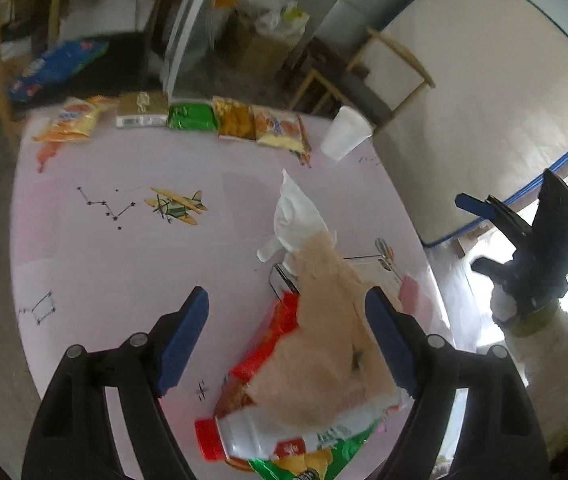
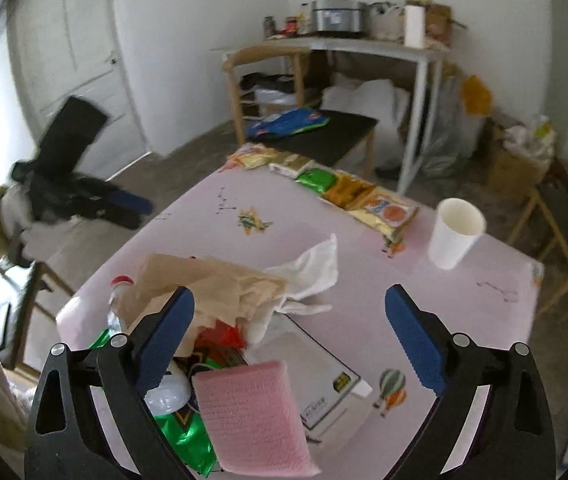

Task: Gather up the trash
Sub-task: 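Move both tools back over the trash pile on the table, then grasp the brown paper bag with the left gripper and lift it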

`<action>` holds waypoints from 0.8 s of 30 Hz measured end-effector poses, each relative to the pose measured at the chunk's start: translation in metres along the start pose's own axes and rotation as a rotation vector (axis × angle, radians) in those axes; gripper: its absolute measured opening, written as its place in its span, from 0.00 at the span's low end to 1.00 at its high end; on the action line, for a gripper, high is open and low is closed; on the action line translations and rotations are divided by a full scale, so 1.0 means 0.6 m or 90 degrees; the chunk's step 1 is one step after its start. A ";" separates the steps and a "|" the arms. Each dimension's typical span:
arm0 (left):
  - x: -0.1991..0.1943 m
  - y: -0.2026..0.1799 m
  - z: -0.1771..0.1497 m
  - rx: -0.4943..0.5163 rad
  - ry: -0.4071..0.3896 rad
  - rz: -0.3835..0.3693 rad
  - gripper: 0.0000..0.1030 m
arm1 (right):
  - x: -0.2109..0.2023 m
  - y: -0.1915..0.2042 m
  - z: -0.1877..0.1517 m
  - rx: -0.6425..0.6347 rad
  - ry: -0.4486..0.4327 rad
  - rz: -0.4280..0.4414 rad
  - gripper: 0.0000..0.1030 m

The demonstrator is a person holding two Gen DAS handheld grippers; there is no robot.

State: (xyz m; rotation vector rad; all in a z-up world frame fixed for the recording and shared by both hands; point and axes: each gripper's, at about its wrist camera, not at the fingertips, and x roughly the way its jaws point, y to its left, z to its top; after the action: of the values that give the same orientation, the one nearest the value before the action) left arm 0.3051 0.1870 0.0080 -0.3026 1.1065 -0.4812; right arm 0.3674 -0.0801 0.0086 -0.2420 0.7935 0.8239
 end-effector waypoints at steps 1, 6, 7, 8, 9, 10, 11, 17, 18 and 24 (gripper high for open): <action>0.012 0.005 0.008 -0.005 0.019 -0.009 0.76 | 0.009 0.002 -0.002 0.001 0.016 0.009 0.90; 0.050 0.012 0.020 -0.030 0.108 -0.009 0.75 | 0.036 0.018 -0.031 0.004 0.116 0.033 0.90; 0.051 0.010 0.020 -0.040 0.118 -0.014 0.75 | 0.040 0.015 -0.034 0.011 0.131 0.036 0.89; 0.052 0.007 0.018 -0.046 0.124 -0.017 0.75 | 0.040 0.015 -0.039 0.018 0.142 0.034 0.89; 0.052 0.003 0.017 -0.052 0.129 -0.017 0.75 | 0.041 0.016 -0.045 0.024 0.158 0.030 0.89; 0.053 -0.001 0.018 -0.053 0.132 -0.017 0.75 | 0.042 0.017 -0.050 0.029 0.172 0.028 0.89; 0.056 -0.010 0.020 -0.049 0.140 -0.014 0.75 | 0.042 0.024 -0.057 0.031 0.190 0.016 0.89; 0.052 -0.091 0.023 -0.006 0.163 0.017 0.76 | 0.029 0.069 -0.071 0.005 0.183 -0.043 0.89; 0.052 -0.104 0.024 0.006 0.152 0.025 0.76 | 0.034 0.070 -0.070 0.002 0.182 -0.050 0.89; 0.085 -0.141 0.022 0.040 0.125 0.089 0.82 | 0.061 0.083 -0.083 -0.021 0.203 -0.105 0.91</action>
State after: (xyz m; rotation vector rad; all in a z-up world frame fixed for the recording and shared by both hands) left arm 0.3169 0.0883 0.0133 -0.1242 1.2920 -0.4270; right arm 0.3194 -0.0498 -0.0468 -0.4702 1.0430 0.6497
